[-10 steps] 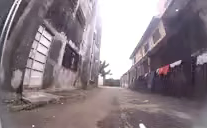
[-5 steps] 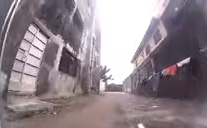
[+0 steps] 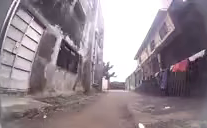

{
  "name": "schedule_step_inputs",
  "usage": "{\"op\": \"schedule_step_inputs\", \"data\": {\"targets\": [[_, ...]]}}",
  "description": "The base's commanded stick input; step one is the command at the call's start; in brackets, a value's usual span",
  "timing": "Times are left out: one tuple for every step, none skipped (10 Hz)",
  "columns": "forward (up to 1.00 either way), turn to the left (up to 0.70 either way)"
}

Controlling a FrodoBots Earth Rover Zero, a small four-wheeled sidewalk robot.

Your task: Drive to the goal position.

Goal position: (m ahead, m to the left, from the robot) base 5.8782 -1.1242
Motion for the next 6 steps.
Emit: {"op": "schedule_step_inputs", "data": {"targets": [[1.0, 0.0], [1.0, 0.0], [1.0, 0.0], [1.0, 0.0], [1.0, -0.4], [1.0, -0.4]]}}
